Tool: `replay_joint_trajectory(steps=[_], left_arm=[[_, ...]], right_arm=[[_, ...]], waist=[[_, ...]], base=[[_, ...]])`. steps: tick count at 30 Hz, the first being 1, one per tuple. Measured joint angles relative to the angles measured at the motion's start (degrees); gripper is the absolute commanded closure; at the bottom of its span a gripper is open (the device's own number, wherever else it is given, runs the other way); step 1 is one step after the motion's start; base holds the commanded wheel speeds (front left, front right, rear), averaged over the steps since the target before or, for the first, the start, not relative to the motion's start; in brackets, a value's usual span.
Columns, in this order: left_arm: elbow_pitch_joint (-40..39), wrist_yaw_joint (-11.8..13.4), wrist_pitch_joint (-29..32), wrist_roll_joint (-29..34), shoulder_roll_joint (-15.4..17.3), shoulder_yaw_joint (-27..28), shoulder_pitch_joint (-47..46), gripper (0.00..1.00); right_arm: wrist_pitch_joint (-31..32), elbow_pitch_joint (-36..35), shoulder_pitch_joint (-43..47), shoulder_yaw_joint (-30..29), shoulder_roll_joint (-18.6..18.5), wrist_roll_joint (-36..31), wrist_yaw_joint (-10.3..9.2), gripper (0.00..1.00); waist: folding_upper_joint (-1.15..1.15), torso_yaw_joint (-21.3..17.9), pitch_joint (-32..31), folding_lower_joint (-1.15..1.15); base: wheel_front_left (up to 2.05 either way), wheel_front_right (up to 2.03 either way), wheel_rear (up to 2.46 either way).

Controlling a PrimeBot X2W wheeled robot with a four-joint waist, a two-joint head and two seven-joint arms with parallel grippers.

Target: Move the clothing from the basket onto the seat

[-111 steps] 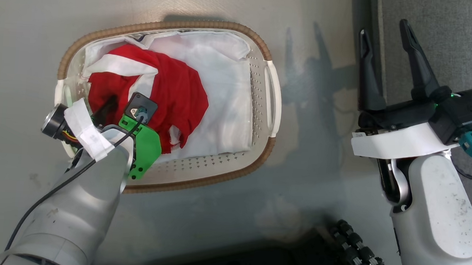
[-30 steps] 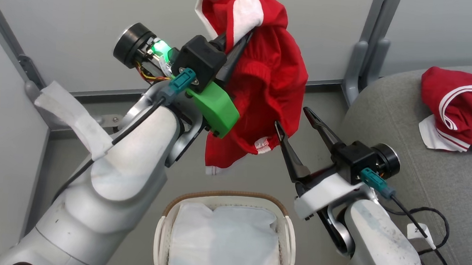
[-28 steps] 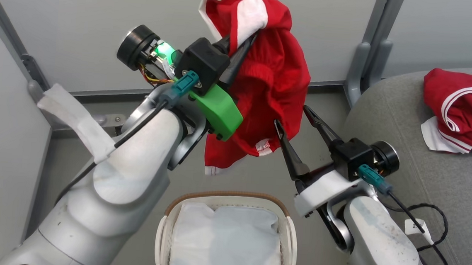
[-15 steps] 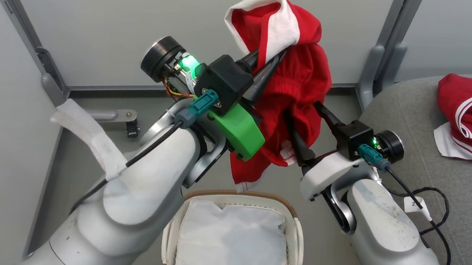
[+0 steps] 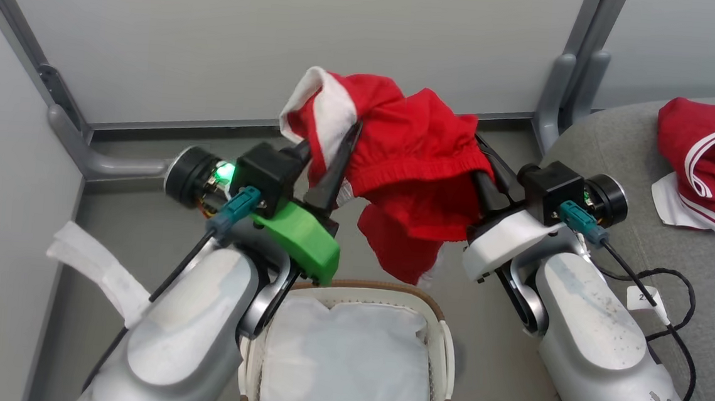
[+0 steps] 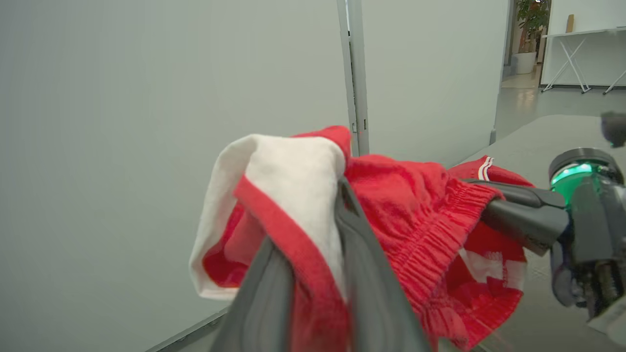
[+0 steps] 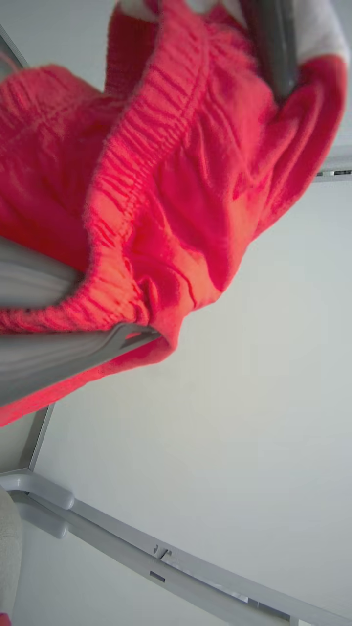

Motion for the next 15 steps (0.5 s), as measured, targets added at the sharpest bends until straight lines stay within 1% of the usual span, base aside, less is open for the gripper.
replay_joint_trajectory(steps=[3,8,15], left_arm=[[2.24,0.73,-2.31,-0.62,0.11,0.26,2.79,0.0],[6.1,0.71,-5.7,-1.98,-0.24,0.08,6.28,0.0],[9.56,0.21,-8.01,-2.52,-0.64,-0.56,9.28,0.0]], right_arm=[[0.0,-0.58,-0.03,-0.26,0.01,-0.77,0.0,1.0],[0.0,-0.65,-0.73,-2.2,0.01,-3.49,0.0,1.0],[0.0,-0.9,-0.9,-4.3,0.01,-6.1,0.0,1.0]], waist=[[0.0,-0.5,0.26,0.0],[0.0,-1.07,0.73,0.0],[0.0,-1.82,1.31,0.0]], base=[[0.0,0.0,0.0],[0.0,0.0,0.0],[0.0,0.0,0.0]])
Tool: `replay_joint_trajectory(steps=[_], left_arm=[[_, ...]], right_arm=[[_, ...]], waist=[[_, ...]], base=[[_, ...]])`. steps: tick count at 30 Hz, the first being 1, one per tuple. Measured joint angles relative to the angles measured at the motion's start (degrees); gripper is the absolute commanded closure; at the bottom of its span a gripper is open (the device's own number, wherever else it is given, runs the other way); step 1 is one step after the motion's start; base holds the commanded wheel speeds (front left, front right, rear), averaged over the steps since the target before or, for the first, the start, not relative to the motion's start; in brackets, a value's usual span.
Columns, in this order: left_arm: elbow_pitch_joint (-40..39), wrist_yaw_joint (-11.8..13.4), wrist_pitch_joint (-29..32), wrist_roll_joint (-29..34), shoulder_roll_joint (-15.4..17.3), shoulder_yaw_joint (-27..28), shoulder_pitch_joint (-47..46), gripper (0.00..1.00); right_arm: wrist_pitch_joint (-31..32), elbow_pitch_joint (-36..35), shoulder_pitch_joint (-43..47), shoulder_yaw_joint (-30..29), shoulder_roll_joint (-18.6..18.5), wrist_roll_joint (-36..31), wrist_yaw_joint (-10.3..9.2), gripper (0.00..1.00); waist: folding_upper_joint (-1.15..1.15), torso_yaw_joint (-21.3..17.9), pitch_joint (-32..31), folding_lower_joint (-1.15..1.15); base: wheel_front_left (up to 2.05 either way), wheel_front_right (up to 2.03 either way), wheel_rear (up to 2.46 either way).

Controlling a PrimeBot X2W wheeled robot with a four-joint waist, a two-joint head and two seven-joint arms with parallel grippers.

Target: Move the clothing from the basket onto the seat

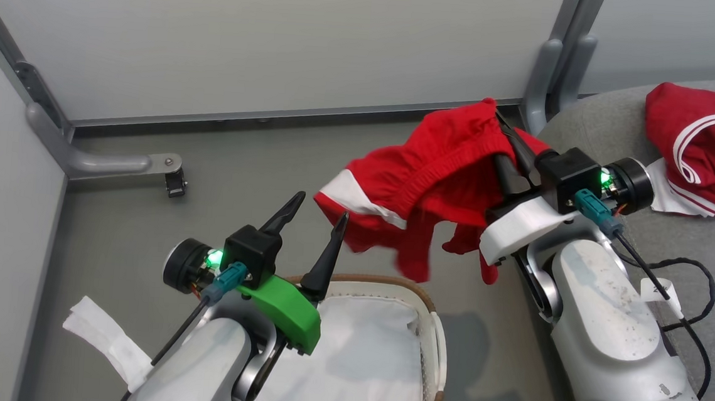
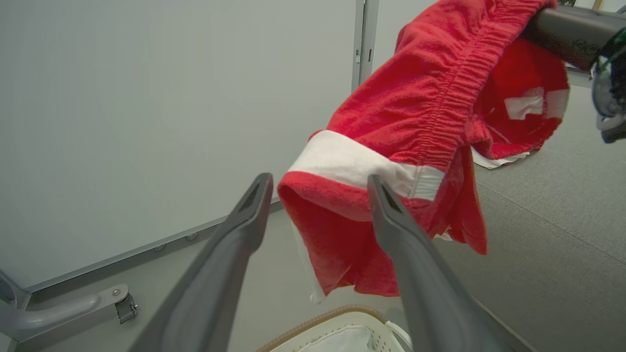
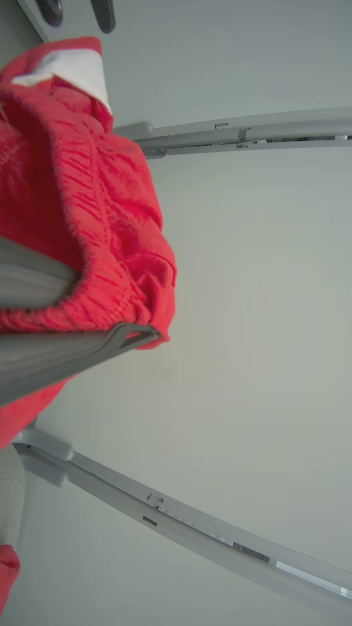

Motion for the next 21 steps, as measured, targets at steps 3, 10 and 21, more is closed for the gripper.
replay_joint_trajectory(steps=[3,10,21], left_arm=[[1.11,-0.05,-0.75,-0.03,-0.05,-0.2,0.6,0.0],[2.57,-0.37,-2.03,0.05,-0.47,-1.12,2.47,0.0],[1.38,-0.11,-2.99,1.07,-2.12,-0.79,3.47,0.0]], right_arm=[[0.0,-0.31,0.07,-1.49,0.0,-1.19,0.0,1.0],[0.0,-0.9,0.96,-3.53,-0.89,-3.3,0.0,1.0],[0.0,-3.63,2.2,-5.99,-3.67,-3.89,0.0,1.0]], waist=[[0.0,-0.63,0.26,0.0],[0.0,-2.85,0.84,0.0],[0.0,-8.71,2.14,0.0]], base=[[0.0,0.0,0.0],[0.0,0.0,0.0],[0.0,0.0,0.0]])
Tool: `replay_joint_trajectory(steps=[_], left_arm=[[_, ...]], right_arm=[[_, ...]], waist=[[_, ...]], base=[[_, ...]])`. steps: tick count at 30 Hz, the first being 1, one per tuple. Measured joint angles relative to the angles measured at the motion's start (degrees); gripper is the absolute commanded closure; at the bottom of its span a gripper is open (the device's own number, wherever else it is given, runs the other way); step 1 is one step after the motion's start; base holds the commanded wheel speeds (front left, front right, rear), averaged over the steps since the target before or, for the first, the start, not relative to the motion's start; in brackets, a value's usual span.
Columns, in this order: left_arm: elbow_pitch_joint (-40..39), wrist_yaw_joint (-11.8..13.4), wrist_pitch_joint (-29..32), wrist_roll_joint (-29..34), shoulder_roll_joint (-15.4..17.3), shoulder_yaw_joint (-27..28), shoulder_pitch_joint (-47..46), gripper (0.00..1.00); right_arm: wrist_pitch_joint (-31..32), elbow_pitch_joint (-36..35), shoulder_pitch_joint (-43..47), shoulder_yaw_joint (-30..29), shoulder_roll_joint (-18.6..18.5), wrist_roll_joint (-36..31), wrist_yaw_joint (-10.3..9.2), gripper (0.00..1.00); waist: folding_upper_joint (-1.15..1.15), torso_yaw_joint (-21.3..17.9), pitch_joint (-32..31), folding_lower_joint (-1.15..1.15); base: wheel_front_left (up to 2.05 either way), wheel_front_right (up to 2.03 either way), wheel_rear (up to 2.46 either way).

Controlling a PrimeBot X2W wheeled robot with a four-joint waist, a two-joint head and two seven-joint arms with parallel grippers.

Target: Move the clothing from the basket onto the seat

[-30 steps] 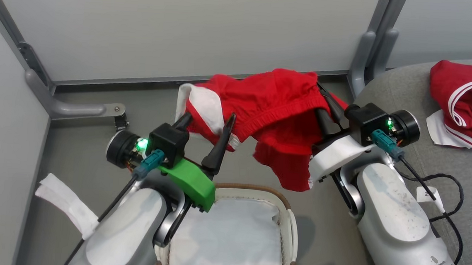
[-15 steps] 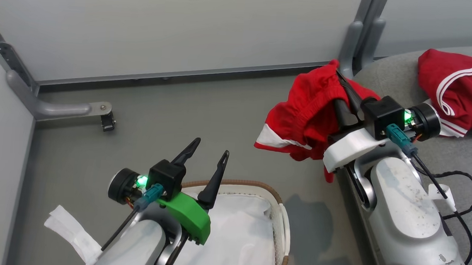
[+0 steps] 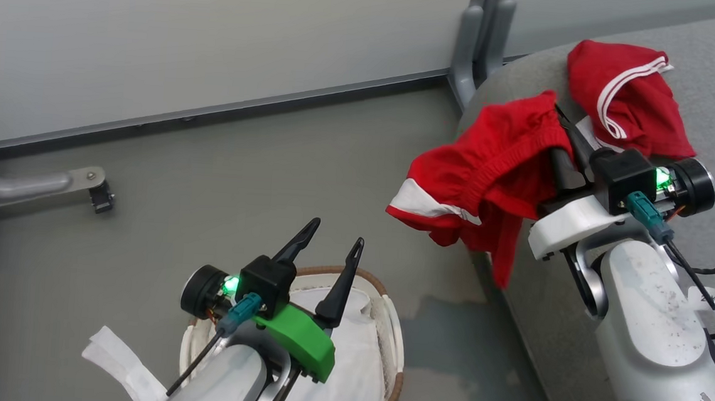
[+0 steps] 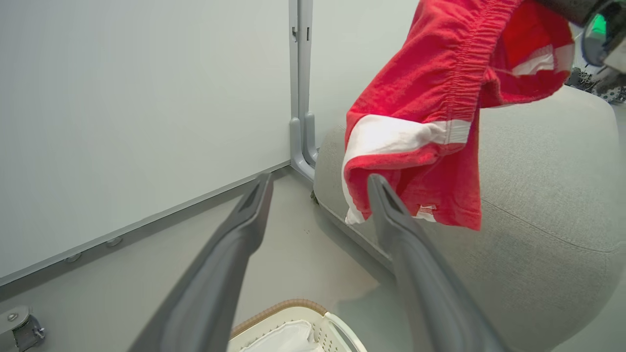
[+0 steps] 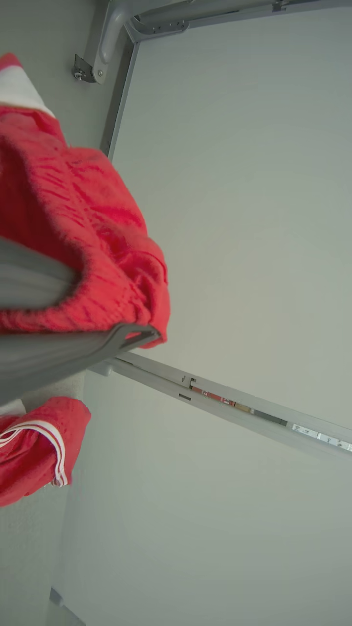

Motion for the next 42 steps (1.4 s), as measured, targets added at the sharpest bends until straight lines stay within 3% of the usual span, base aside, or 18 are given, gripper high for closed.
replay_joint_trajectory(steps=[16,22,36,42], left_arm=[[-2.47,-1.07,-0.3,4.16,0.07,0.14,-0.58,0.0],[-2.3,-1.42,-0.3,5.01,-0.12,-0.2,-0.98,0.0],[-2.2,-2.23,-0.3,6.47,-0.43,-1.55,-1.4,0.0],[-3.75,-2.42,-0.3,7.35,-0.33,-2.21,-2.16,0.0]], right_arm=[[0.0,-2.68,1.16,-1.55,-1.49,0.57,0.0,1.0],[0.0,-2.99,2.42,-2.23,-1.63,0.6,0.0,1.0],[0.0,-1.83,3.12,-4.7,-2.25,0.45,0.0,1.0],[0.01,0.73,-3.91,-5.94,-6.06,0.13,0.0,1.0]], waist=[[0.0,-12.19,4.78,0.0],[0.0,-14.74,6.82,0.0],[0.0,-12.38,8.47,0.0],[0.0,-10.9,10.11,0.0]], base=[[0.0,0.0,0.0],[0.0,0.0,0.0],[0.0,0.0,0.0],[0.0,0.0,0.0]])
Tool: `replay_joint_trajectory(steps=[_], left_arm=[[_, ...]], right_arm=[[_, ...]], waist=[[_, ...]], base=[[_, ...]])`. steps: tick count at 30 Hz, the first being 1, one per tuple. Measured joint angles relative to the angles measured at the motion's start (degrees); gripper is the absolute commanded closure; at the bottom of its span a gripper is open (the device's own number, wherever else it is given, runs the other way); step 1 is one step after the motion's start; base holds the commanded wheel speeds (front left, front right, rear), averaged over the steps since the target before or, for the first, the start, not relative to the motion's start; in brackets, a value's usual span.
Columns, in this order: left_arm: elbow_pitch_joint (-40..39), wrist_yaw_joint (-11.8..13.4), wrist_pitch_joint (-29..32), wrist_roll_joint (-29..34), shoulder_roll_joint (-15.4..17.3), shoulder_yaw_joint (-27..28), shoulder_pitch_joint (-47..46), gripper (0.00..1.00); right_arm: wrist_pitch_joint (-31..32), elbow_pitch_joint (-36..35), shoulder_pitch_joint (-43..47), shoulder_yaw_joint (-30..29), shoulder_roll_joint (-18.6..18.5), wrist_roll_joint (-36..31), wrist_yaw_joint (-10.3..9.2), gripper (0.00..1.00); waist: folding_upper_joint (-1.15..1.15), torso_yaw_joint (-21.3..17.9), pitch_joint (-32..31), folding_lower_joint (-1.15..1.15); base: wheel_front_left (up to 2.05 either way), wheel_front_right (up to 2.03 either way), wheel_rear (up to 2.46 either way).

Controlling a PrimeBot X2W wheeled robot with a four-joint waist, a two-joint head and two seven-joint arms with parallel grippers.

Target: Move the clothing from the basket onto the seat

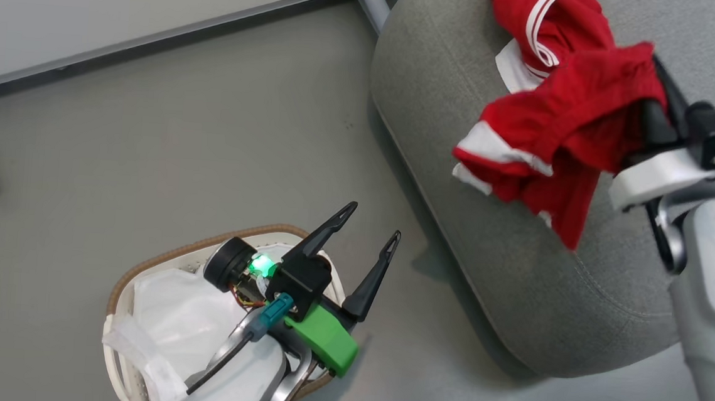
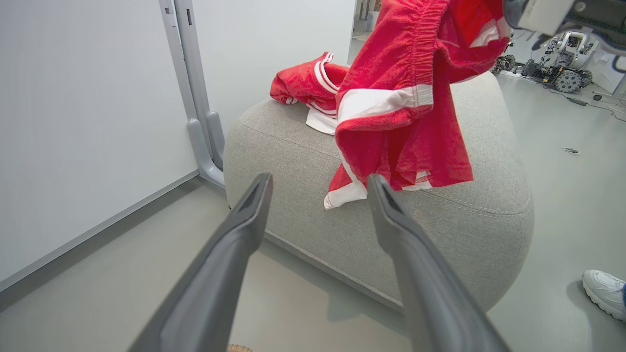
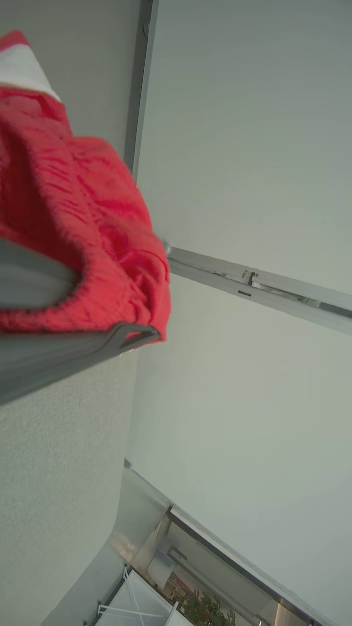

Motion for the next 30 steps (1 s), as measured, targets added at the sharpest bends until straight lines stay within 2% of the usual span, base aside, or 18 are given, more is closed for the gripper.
replay_joint_trajectory(steps=[6,9,15,21,25,30], left_arm=[[-0.87,-0.29,0.22,1.72,0.16,-1.51,-1.66,0.0],[-1.81,-0.52,0.45,2.27,0.08,-2.32,-2.88,0.0],[-3.75,-0.22,0.67,2.98,-0.04,-2.59,-5.29,0.0],[-5.52,-0.14,0.77,3.99,-0.03,-3.43,-7.84,0.0],[-6.2,-0.14,0.92,4.91,-0.12,-3.89,-9.32,0.0],[-6.42,0.1,1.01,5.09,0.08,-3.93,-9.84,0.0]], right_arm=[[1.88,1.71,-11.47,-1.77,-5.95,0.05,0.0,1.0],[4.17,2.03,-16.66,-3.04,-12.04,-0.02,0.0,1.0],[7.57,2.18,-25.2,-7.17,-21.92,1.04,0.0,1.0],[9.75,6.6,-30.55,-13.02,-28.39,1.16,0.0,1.0],[8.68,11.57,-30.34,-17.68,-28.48,-1.23,0.0,1.0],[5.43,18.11,-26.19,-20.58,-22.61,-4.08,0.0,1.0]], waist=[[0.0,1.88,2.82,0.0],[0.0,3.44,4.49,0.0],[0.0,6.98,8.33,0.0],[0.0,10.92,13.14,0.0],[0.0,13.42,16.6,0.0],[0.0,15.65,20.74,0.01]], base=[[0.0,0.0,0.0],[0.0,0.0,0.0],[0.0,0.0,0.0],[0.0,0.0,0.0],[0.0,0.0,0.0],[0.0,0.0,0.0]])
